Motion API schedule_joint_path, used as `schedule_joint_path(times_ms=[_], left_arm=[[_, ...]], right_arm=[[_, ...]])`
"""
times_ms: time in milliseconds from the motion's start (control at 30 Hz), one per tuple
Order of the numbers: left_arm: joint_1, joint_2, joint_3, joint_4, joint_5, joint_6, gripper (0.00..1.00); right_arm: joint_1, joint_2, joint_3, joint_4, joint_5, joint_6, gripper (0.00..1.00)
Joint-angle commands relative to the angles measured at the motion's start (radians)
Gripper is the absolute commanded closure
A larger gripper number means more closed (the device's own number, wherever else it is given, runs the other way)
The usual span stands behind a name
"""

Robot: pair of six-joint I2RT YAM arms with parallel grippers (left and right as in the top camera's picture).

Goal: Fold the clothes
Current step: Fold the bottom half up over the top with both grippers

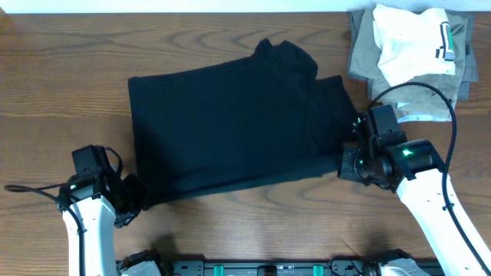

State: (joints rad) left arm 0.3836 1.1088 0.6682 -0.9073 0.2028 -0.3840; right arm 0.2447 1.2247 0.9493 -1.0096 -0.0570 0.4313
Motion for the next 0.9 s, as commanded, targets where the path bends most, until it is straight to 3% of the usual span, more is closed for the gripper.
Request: schedule_joint_path(times_ms=[0, 433, 867], left_arm=[[0.006, -0.003, 0.019, 0.057, -0.028, 0.017, 0.94], [0.006, 0.122, 0.019, 0.355, -0.028, 0.016, 0.94], [-0.04, 0.269, 0.019, 0.604, -0.027, 0.013, 0.94]], right_arm=[[-0.017, 0.026, 0.023, 0.049, 0.001, -0.038, 0.99], [-0.018, 0.226, 0.023, 0.287, 0.005, -0.075, 0.99], [-0.071, 0.241, 0.024, 0.432, 0.042, -0.107, 0.99]])
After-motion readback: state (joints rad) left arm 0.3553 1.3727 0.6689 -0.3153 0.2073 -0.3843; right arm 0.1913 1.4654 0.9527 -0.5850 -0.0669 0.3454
